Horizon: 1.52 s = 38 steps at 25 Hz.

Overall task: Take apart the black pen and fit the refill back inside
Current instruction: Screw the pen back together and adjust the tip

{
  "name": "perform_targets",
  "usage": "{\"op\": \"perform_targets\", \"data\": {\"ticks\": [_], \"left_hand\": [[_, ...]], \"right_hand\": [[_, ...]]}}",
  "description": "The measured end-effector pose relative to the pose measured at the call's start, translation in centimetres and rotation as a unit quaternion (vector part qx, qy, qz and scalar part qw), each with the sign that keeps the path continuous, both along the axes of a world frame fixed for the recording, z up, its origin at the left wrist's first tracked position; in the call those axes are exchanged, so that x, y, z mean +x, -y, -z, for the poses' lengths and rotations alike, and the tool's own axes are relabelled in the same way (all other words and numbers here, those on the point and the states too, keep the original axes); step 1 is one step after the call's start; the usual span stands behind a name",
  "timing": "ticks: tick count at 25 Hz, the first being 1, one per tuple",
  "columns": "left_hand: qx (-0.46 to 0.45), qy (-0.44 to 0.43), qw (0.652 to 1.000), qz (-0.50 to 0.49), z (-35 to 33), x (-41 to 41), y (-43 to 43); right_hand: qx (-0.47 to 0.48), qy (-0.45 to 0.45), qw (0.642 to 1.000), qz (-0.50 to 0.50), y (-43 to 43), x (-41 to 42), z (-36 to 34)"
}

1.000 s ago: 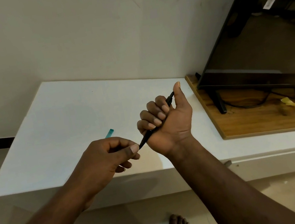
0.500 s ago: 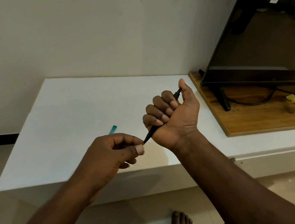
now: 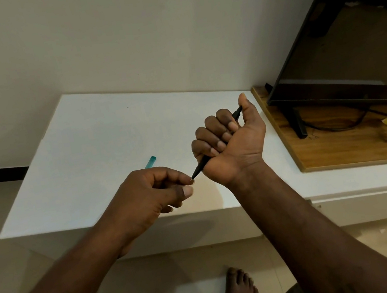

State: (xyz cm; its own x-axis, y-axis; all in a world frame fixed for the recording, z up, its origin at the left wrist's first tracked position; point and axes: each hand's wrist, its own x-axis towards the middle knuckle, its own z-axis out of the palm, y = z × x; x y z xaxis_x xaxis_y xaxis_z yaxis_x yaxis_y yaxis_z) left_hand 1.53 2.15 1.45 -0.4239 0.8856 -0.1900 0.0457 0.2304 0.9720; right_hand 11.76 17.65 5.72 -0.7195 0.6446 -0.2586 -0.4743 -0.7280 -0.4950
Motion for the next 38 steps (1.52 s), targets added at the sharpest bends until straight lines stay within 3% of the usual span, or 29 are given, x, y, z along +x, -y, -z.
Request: {"op": "perform_targets", "data": {"ticks": [38], "left_hand": [[0.007, -0.003, 1.0, 0.0, -0.24, 0.08, -0.06]], "right_hand": [[0.01, 0.004, 1.0, 0.017, 0.05, -0.27, -0.03]]}}
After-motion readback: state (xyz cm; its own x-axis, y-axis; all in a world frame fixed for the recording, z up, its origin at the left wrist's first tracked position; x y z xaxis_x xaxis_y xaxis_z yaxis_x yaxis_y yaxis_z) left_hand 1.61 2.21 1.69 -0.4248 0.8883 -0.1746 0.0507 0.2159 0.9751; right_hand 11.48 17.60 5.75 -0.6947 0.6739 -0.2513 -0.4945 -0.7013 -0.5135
